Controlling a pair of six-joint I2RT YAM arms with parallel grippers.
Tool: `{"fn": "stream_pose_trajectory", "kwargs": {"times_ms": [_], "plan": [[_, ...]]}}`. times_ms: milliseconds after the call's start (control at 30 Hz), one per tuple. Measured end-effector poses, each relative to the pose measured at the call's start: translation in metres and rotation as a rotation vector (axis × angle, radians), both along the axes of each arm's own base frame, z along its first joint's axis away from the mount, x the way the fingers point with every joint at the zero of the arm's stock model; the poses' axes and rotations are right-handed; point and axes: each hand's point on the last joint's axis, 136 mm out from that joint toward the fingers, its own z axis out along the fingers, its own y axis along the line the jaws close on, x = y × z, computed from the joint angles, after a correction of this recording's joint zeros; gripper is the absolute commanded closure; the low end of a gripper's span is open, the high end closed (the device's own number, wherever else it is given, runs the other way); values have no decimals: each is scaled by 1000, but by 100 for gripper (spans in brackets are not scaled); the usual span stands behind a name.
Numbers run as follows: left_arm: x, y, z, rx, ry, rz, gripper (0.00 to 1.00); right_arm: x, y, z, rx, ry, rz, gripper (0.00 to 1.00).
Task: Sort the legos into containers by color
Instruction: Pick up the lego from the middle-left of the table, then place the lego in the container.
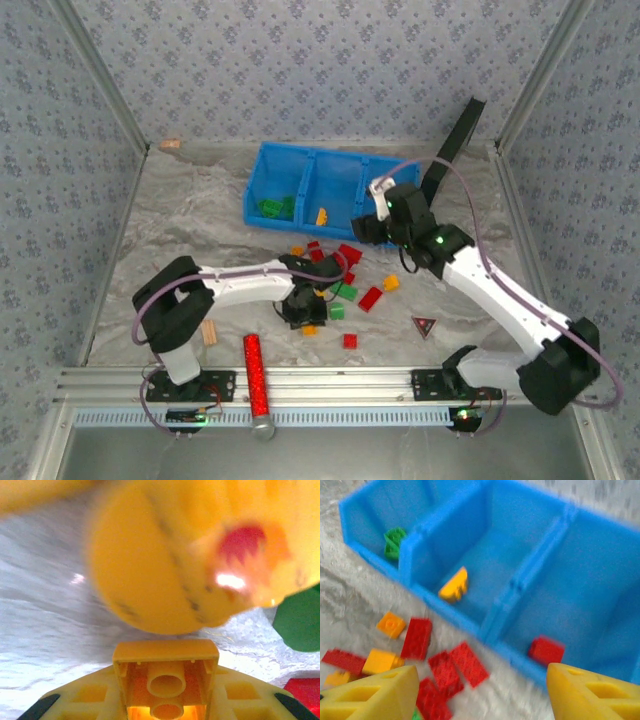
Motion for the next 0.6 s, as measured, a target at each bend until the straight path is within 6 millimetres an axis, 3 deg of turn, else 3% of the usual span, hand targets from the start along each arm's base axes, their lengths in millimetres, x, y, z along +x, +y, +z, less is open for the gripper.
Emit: {"fn": "stream_pose_trajectory", "kwargs": {"times_ms": [100,267,367,467,600], "plan": [[33,7,35,-13,-61,8,74,-36,-19,-33,53,116,-76,29],[111,-12,124,-149,-285,-3,74,-91,-43,-70,175,247,-179,28],[149,-19,165,-190,-396,-16,74,-113,-45,-90,243,325,-215,27],[187,-31,182,-192,-478,-38,74,-133,-37,-111,266,410,-220,27],[236,-57,176,-160,-539,-77,74,-160,-21,-135,247,516,-200,26]]}}
